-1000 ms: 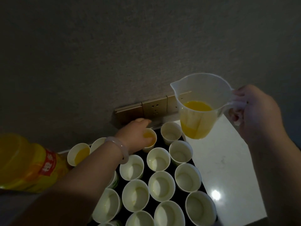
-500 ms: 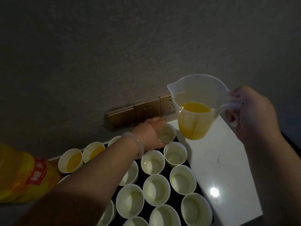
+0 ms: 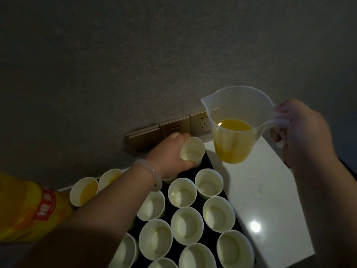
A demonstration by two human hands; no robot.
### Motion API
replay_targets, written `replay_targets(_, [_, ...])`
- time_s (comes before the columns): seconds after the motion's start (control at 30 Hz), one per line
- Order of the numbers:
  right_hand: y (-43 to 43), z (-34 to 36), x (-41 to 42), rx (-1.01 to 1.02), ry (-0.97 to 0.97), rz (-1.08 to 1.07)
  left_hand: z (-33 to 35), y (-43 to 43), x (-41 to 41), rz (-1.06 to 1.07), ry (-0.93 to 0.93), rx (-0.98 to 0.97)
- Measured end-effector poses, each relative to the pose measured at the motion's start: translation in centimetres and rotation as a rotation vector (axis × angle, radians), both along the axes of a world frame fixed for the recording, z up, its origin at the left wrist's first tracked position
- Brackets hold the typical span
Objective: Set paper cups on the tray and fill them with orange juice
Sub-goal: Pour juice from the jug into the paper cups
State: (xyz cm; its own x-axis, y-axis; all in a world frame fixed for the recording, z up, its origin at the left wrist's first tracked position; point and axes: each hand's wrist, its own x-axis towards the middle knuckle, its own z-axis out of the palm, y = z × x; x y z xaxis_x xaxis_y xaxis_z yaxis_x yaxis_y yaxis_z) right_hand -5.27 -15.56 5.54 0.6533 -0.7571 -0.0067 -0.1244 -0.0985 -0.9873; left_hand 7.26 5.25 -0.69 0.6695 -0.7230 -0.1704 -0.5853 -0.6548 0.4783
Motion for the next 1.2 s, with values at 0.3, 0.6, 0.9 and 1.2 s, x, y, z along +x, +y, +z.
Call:
replay_targets(0.3, [0.2,0.7,-0.6,0.115,-0.058,-0.006,2.9,2.7,-2.0,0.125,0.053,-0.291])
replay_targets(0.6, [1.1,1.6,0.2,0.024,0.104,0.028,3.7,3.2,-2.3,0.208,0.009,-0.367])
replay_targets(0.9, [2.2,2.3,0.4,0.086,0.068,0.116,3.5,3.2,-1.9,0.308,-0.076,-0.375])
replay_targets(1.2, [3.6,3.8,1.2,-0.127,0.245,0.167,3.2,3.0,-1.6,0.272,-0.100,-0.326])
